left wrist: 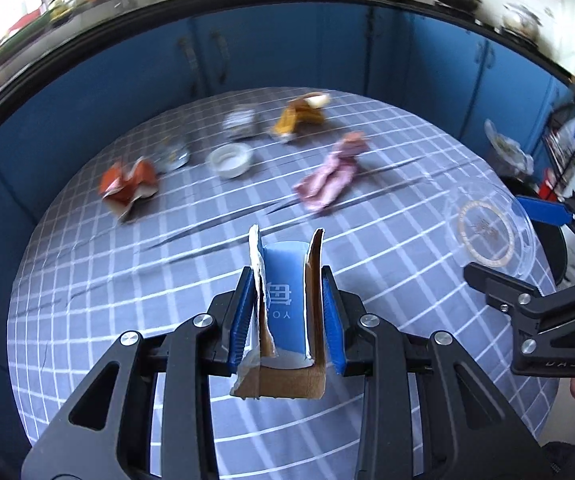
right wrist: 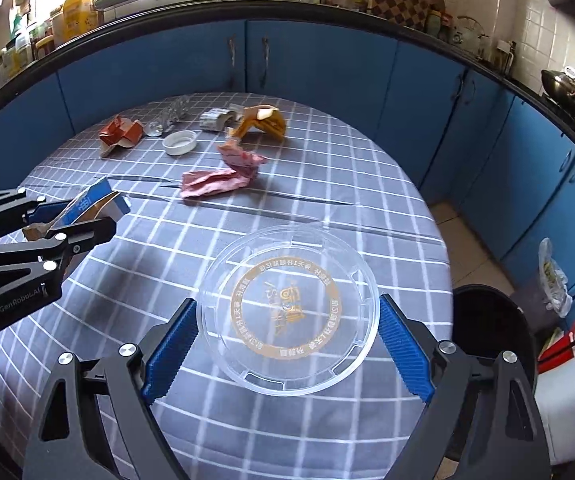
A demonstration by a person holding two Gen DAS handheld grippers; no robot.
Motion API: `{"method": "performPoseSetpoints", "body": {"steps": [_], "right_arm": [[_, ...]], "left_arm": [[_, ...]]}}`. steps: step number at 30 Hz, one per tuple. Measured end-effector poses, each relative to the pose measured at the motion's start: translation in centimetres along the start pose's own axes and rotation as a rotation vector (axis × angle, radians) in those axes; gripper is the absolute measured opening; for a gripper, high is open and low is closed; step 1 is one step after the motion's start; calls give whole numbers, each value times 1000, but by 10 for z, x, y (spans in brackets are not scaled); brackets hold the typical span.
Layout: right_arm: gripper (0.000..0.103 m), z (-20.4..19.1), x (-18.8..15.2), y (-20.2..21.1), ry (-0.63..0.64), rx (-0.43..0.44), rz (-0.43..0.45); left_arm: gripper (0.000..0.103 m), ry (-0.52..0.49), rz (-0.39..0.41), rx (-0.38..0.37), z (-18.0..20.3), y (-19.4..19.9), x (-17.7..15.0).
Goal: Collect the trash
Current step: 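Carry box and clear lid to the black bin and open both tools over it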
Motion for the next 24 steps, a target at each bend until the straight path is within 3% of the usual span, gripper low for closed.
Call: {"method": "performPoseSetpoints", "body": {"steps": [13, 24], "right_arm": [[86, 72, -19, 10, -94, -72, 27], [86, 144, -42, 18, -220, -125, 49]], "left_arm": [[33, -184, 35, -53, 101, -9, 45], [34, -265, 36, -89, 164, -19, 67]]}}
Point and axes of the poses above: each gripper's, at about its wrist camera, not at the fingertips, and y roughly against the way its jaws point, z to its right, x to its top, the point moved 6 cm from there along -y, roughly the way its jaws point, and after that the axes turned 8 degrees about -z, right-handed, at the moved point
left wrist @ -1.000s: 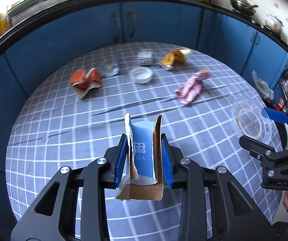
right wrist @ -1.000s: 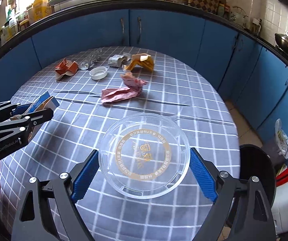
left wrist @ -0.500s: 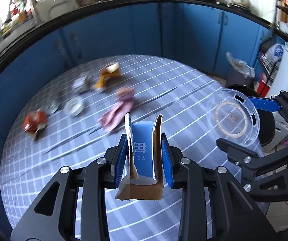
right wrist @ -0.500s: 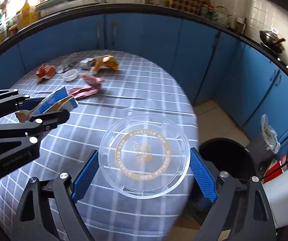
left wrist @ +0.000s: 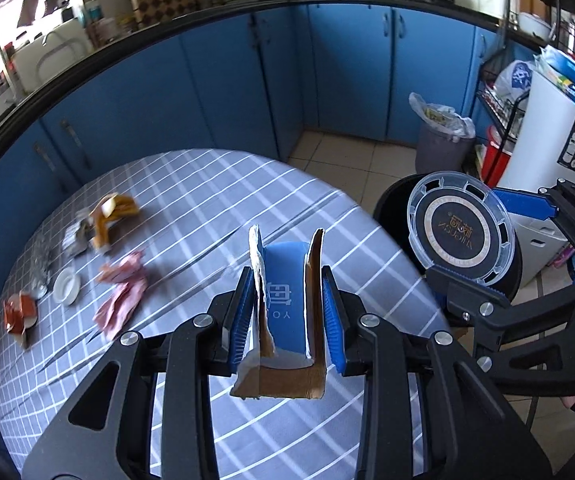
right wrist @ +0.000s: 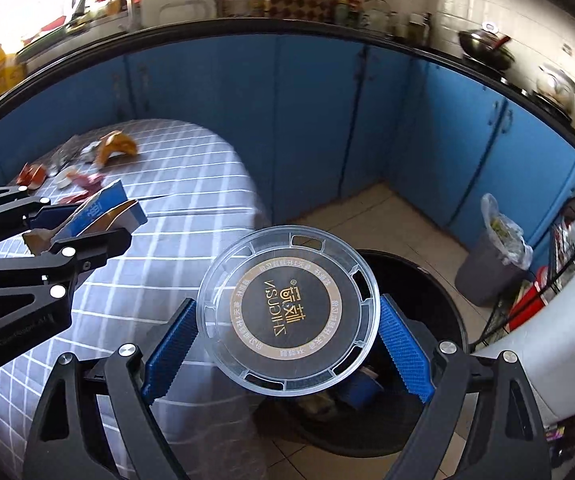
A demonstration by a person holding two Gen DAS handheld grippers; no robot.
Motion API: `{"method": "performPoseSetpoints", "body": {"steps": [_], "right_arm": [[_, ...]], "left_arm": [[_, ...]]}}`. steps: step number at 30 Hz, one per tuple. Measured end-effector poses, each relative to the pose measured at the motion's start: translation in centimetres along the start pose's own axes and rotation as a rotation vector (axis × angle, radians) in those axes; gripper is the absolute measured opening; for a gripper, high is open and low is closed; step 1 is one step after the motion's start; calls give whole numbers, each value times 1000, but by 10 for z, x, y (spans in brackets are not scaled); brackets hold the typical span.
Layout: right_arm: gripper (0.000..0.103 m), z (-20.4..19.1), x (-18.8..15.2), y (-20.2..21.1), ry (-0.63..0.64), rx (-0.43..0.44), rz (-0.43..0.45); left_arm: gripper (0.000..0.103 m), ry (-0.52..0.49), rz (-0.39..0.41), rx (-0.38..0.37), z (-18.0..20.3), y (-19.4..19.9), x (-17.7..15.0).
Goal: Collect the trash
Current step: 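Carry box and clear lid to the black bin and open both tools over it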
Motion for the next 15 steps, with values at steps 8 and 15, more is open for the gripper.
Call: {"method": "performPoseSetpoints", "body": {"steps": [8, 15], "right_arm": [[87, 36, -4, -5, -75, -3, 10], [92, 58, -9, -13, -115, -19, 1]], "left_arm": [[34, -30, 15, -8, 27, -4, 21], [34, -66, 21, -18, 50, -10, 35]]}}
Point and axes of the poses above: each gripper's, at about its wrist camera, not at the fingertips, and y roughly against the way its jaws point, z to its right, x to its top, the point moved 6 cm from there along -y, roughly the way its jaws point, and after that the axes turned 8 degrees about -z, right-handed, at the moved point
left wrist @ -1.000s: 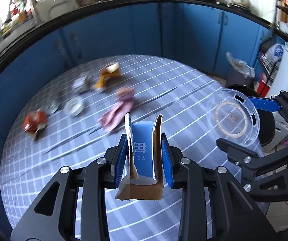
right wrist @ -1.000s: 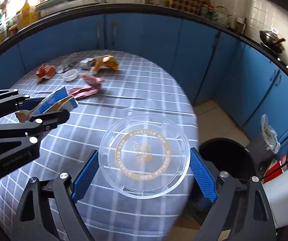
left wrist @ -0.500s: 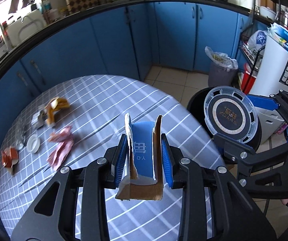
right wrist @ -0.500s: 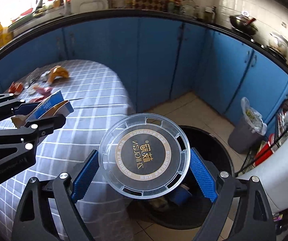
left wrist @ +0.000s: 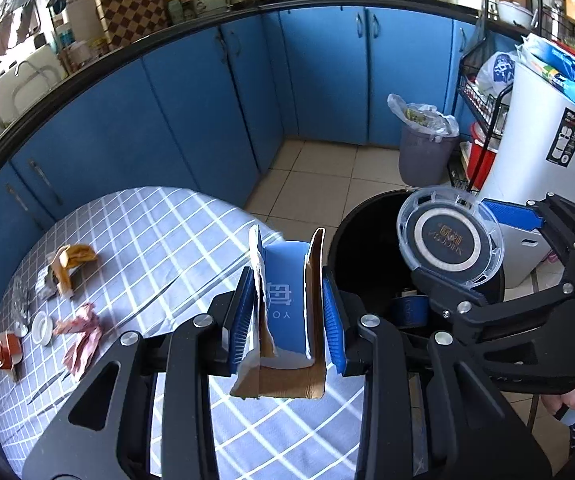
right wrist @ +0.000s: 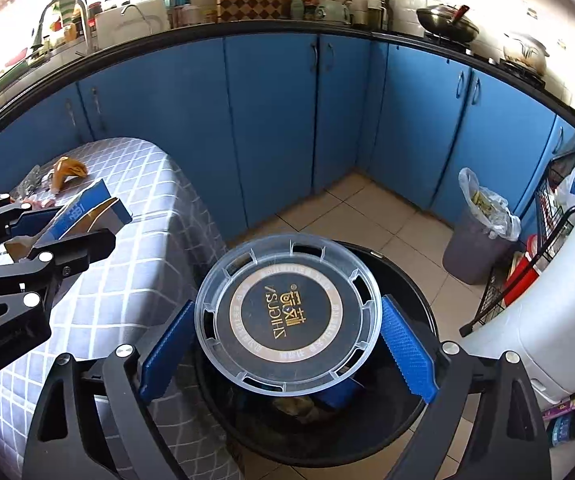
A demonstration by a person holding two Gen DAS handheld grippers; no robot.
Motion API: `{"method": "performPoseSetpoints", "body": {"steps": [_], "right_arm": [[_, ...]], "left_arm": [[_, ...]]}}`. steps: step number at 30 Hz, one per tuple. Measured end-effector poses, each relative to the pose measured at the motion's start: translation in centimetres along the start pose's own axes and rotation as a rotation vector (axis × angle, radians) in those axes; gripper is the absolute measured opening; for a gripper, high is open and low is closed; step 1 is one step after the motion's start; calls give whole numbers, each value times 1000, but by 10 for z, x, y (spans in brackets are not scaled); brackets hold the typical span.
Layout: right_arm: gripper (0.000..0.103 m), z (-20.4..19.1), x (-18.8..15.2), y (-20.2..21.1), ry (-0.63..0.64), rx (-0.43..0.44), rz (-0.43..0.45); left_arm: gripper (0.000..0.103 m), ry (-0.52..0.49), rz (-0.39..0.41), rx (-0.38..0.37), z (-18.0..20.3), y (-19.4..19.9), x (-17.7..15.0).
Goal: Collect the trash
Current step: 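Carry box and clear lid to the black bin and open both tools over it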
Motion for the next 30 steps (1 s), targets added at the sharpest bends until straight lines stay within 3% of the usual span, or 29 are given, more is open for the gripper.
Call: {"method": "performPoseSetpoints", "body": {"steps": [19, 20, 21, 23, 30], "right_arm": [[95, 50, -21, -14, -88, -46, -28], [95, 51, -22, -14, -91, -46, -29], [95, 51, -23, -14, -94, -46, -29], [95, 51, -23, -14, -96, -45, -29], [95, 44, -20, -14, -87, -46, -27]], "left_arm": [[36, -82, 28, -59, 56, -11, 39], [42, -78, 26, -60, 57, -11, 41], [65, -69, 27, -59, 56, -11, 43], [93, -47, 49, -46, 53, -8, 45], [93, -18, 56, -27, 38, -5, 40]]}}
Point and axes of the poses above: each gripper's, at about its wrist camera, not at the fingertips, and y roughly against the way its jaws point, z to its right, x to its top, the point moved 6 cm from there along -y, roughly the way its jaws point, and after that the axes turned 8 degrees about -z, right-handed, at the moved point
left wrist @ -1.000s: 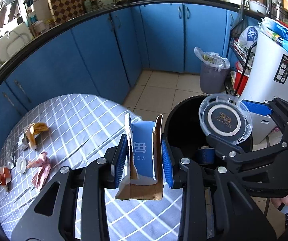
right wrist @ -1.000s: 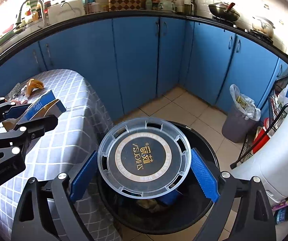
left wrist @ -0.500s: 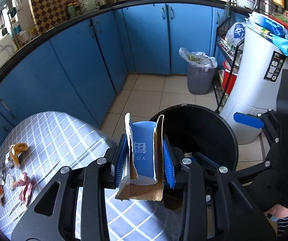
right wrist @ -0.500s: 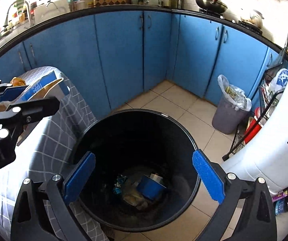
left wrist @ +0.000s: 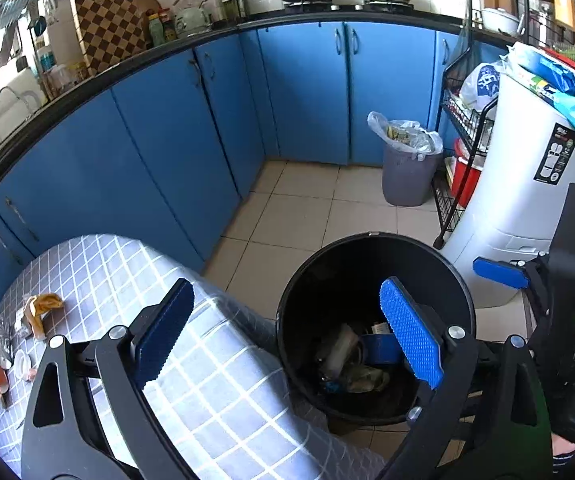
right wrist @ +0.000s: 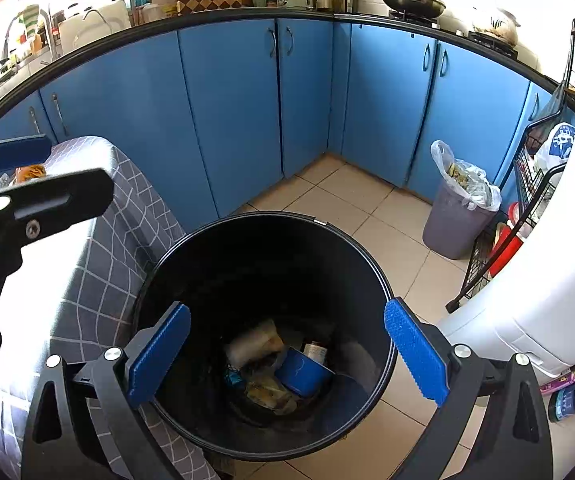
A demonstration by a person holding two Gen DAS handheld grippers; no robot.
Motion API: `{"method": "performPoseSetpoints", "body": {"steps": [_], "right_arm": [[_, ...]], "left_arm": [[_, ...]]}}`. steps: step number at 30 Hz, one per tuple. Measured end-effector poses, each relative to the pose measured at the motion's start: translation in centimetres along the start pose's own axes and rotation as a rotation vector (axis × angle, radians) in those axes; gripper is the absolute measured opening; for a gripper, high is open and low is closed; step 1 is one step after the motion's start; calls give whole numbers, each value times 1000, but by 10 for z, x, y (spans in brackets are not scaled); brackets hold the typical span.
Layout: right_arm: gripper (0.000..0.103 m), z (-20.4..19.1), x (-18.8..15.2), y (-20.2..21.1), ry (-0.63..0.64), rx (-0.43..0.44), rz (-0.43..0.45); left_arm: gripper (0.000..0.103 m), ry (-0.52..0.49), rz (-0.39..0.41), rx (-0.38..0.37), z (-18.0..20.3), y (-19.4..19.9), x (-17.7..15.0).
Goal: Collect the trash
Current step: 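Carry box and clear lid to the black bin and open both tools over it, then return both tools to the table toward the orange container and pink wrapper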
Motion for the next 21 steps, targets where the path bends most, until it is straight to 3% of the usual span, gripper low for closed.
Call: {"method": "performPoseSetpoints", "body": {"steps": [14, 21], "right_arm": [[95, -57, 23, 32, 91, 0, 47], [95, -111, 33, 49, 188, 17, 68]], "left_arm": [[93, 67, 38, 46, -58, 42, -31], [93, 158, 52, 101, -120, 70, -65]]}}
Point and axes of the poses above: each gripper's, at about its wrist camera, not at the fingertips, and y roughly against the way its jaws point, z to its right, x to its top, the point moved 6 cm from there along -y, roughly the way its jaws point, and after that the axes turned 8 degrees about -z, right-handed, at the moved point
